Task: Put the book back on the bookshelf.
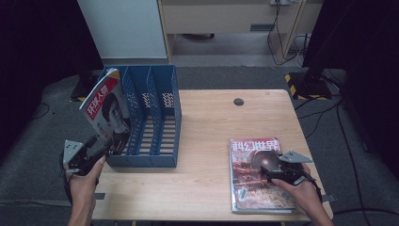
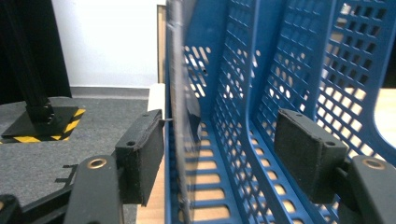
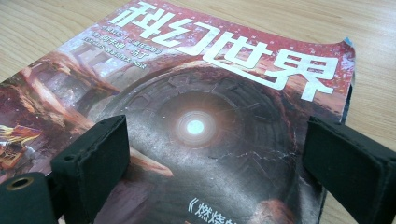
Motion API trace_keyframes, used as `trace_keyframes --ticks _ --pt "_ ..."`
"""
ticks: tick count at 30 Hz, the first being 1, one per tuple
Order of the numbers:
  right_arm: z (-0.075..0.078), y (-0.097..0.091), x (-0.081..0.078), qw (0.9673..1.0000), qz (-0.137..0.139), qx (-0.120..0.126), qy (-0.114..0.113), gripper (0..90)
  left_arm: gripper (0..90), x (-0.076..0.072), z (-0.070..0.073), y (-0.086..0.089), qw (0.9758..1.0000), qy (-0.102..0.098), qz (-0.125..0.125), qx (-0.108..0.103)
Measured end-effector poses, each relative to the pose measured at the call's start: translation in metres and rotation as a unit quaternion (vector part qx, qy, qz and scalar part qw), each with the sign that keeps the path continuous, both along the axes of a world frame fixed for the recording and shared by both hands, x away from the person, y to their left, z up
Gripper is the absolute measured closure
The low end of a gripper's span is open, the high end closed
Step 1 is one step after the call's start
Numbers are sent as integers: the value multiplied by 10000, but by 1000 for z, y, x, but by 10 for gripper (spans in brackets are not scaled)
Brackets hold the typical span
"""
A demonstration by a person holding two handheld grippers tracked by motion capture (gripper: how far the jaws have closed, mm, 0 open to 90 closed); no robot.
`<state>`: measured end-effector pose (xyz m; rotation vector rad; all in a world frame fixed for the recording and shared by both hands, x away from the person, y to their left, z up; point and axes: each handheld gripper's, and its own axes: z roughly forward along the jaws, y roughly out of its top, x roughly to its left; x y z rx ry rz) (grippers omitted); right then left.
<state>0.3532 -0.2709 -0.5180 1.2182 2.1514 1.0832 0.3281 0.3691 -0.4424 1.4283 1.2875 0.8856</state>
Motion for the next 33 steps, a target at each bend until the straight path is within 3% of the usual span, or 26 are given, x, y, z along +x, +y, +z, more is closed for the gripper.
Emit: trace_keyframes --ticks 10,21,33 --pt "0 0 0 10000 -1 1 -1 79 319 -5 2 -13 9996 75 -204 164" --pt "0 0 0 10000 5 -7 -3 79 292 -1 2 -32 9989 116 -402 205" --pt "1 0 0 10000 39 -51 19 81 283 4 8 -64 9963 82 -799 290"
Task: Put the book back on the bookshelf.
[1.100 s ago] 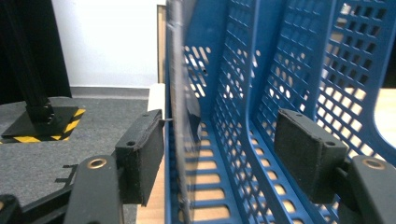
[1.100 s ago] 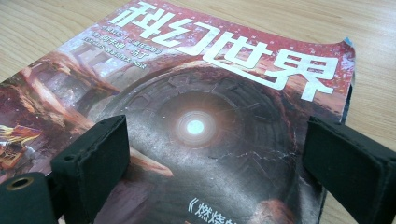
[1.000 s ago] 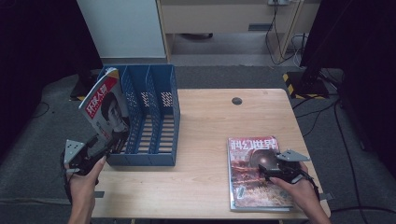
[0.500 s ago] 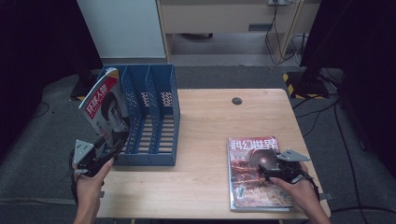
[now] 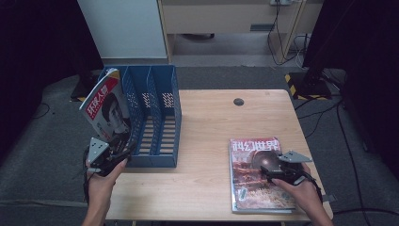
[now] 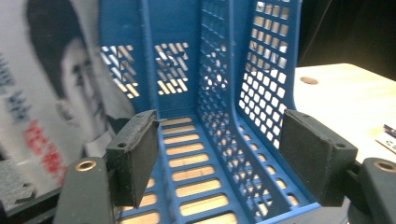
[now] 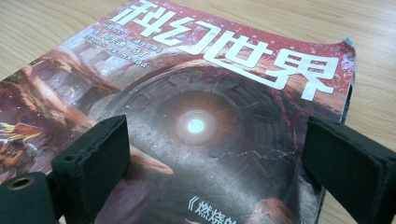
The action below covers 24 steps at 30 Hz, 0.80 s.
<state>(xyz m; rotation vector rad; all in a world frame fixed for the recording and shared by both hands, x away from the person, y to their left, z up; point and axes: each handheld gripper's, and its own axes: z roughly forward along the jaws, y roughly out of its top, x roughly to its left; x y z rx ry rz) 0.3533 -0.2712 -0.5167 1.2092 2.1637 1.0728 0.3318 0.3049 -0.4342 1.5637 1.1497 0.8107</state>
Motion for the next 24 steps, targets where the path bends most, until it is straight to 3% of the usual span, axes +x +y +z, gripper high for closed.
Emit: trace_keyframes --ticks 8,18,24 --pt "2 -4 0 9999 108 -28 28 100 280 5 2 -24 9997 6 -249 7" --pt "2 -19 3 9999 -46 -6 122 74 278 13 4 -67 9981 -13 -603 -88" --pt "1 -17 6 9999 47 43 150 74 277 26 3 -110 9954 8 -950 -154"
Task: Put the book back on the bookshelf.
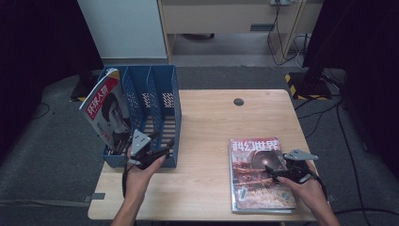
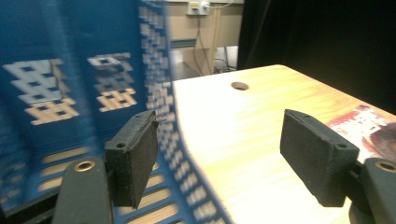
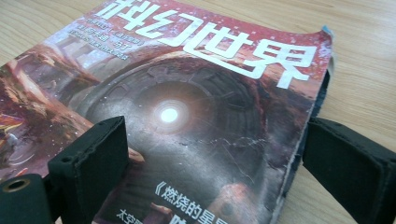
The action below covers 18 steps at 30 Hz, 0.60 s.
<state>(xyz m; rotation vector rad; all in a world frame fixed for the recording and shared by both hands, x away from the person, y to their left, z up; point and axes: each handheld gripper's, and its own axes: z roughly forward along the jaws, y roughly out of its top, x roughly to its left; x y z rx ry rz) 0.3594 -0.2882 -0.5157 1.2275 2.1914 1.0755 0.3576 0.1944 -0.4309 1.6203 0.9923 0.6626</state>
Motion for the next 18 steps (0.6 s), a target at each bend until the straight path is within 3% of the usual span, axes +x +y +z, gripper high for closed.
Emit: trace_keyframes --ticks 4,10,18 --pt "0 1 2 9999 54 80 63 66 275 8 -2 -25 9999 40 -116 53" --pt "-3 -3 3 9997 99 213 100 67 266 11 -16 -57 9992 238 -305 -31" --pt "0 -4 2 9998 108 121 64 107 259 8 -35 -79 9972 439 -579 -159"
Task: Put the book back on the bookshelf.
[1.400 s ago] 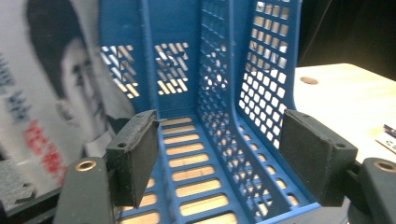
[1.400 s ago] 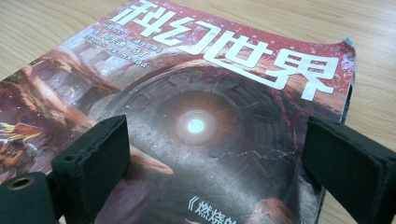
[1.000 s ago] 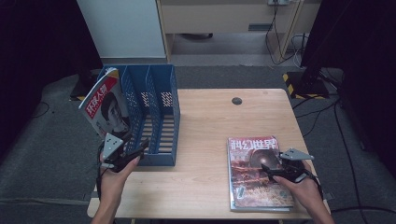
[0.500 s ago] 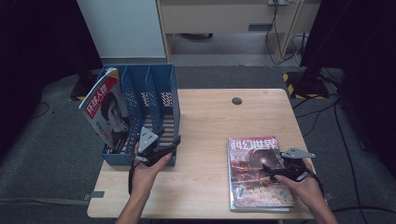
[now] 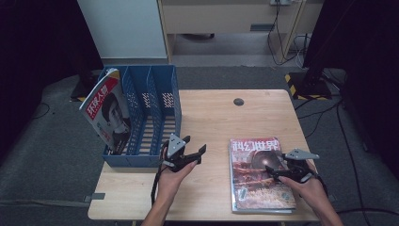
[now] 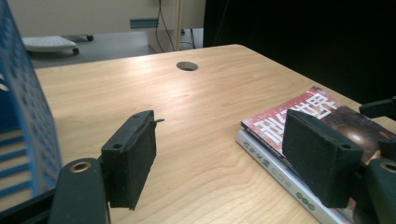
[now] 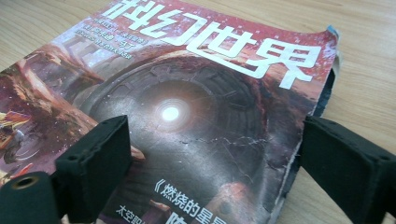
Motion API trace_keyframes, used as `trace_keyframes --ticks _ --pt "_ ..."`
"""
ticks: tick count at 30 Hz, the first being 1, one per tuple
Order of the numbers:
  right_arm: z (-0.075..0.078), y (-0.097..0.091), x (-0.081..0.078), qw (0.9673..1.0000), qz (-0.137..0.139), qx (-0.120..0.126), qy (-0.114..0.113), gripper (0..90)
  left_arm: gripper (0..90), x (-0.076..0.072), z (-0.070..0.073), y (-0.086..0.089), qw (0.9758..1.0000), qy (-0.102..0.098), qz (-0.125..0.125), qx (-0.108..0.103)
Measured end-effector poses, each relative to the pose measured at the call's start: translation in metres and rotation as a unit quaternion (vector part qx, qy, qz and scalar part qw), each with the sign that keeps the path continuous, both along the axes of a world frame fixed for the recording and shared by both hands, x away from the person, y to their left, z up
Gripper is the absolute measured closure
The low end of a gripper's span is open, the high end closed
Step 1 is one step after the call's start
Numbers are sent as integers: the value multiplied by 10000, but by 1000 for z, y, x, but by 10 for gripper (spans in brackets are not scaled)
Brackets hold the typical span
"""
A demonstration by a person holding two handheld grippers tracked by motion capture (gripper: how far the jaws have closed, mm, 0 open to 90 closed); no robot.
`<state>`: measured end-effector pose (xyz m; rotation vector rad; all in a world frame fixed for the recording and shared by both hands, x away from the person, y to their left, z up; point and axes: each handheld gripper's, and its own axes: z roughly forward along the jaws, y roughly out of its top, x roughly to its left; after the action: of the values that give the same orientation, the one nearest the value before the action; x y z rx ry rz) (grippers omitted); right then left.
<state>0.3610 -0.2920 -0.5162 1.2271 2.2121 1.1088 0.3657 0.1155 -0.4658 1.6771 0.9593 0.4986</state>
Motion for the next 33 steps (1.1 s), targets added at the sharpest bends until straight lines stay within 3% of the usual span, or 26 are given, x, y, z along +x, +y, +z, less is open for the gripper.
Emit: trace_keyframes --ticks 5,7,11,16,33 --pt "1 -1 0 10000 9 -12 -38 119 251 -3 -6 -8 9998 104 -149 81" --pt "1 2 -1 9999 107 39 29 140 251 -7 -10 -16 9992 95 -233 299" --pt "1 12 -2 9996 254 81 115 137 249 -9 -15 -25 9984 141 -349 431" --pt "2 19 -4 9996 238 -29 113 128 244 -10 -22 -35 9967 285 -509 572" --pt "3 28 -7 9997 207 -76 127 121 228 -9 -38 -53 9925 586 -802 713"
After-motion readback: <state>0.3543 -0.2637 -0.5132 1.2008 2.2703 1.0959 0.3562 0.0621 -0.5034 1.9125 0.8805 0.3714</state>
